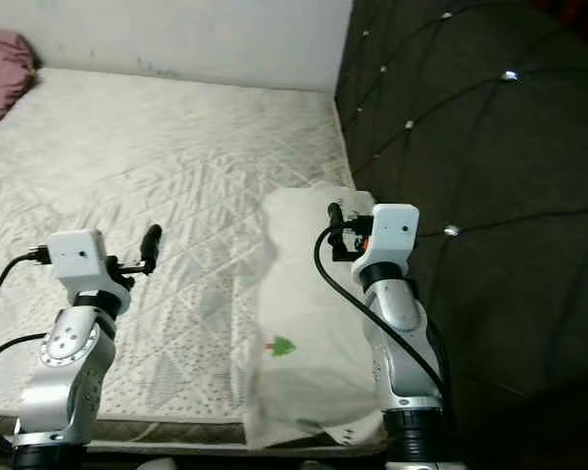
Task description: Clean up the room
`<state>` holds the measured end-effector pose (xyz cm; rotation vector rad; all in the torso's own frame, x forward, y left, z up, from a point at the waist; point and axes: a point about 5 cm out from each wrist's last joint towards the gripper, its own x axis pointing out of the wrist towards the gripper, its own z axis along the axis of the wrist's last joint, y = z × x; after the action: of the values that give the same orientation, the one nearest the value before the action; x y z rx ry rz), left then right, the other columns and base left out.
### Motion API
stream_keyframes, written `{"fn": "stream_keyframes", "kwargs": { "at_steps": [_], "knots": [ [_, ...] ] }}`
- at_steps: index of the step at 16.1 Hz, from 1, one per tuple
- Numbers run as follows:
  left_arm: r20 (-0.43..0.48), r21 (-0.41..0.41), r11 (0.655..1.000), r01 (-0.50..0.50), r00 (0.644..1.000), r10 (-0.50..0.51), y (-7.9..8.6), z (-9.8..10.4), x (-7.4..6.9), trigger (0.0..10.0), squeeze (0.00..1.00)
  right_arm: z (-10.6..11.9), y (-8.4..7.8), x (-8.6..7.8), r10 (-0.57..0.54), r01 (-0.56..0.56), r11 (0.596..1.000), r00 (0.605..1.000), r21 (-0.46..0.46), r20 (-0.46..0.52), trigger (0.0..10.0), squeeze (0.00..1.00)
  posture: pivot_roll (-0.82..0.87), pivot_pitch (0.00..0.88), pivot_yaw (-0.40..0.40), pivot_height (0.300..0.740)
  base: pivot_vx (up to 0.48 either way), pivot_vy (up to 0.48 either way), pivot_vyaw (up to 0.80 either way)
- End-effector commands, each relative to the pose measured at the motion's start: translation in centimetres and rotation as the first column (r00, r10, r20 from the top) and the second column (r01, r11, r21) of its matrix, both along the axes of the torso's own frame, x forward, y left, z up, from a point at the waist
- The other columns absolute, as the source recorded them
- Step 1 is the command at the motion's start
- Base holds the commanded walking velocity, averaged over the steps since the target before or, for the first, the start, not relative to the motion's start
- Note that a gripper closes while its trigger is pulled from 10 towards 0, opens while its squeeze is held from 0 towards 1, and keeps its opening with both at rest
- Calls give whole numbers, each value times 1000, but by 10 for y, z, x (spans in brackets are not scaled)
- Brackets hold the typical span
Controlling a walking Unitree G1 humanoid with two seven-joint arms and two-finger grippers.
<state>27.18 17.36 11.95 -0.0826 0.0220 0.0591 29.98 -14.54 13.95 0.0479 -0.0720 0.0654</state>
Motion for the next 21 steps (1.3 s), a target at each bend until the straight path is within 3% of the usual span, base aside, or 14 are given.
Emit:
{"fn": "stream_keyframes", "kwargs": {
  "at_steps": [1, 10, 15, 16, 21],
  "knots": [
    [5, 1, 1000, 2, 1000, -2, 2, 3, 0, 10000, 0, -1, 2, 0, 3, -3, 1000, 1000, 6, -4, 10000, 0, 0, 24, -73, 740, 0, 480, 0],
    [-2, -7, 1000, -8, 1000, 8, 2, 2, 1, 10000, 0, -2, 7, -2, 42, -41, 999, 999, 23, -6, 10000, 0, 0, 21, -70, 740, 0, 480, 0],
    [-6, -20, 1000, -6, 1000, 6, -1, 0, 2, 10000, 0, -5, 7, -1, 46, -47, 998, 999, -30, -24, 10000, 0, -6, 12, -70, 740, 0, 480, 0],
    [-5, -29, 1000, -4, 1000, 4, -2, 0, 2, 10000, 0, -4, 8, -1, 38, -39, 994, 999, -102, -11, 10000, 0, -7, 10, -70, 740, 0, 480, 0],
    [-7, -26, 1000, -8, 1000, 8, 0, -2, -1, 10000, 0, -9, 7, -3, 40, -41, 998, 999, -44, -19, 10000, 0, -8, 0, -66, 740, 0, 480, 0]
  ]
}}
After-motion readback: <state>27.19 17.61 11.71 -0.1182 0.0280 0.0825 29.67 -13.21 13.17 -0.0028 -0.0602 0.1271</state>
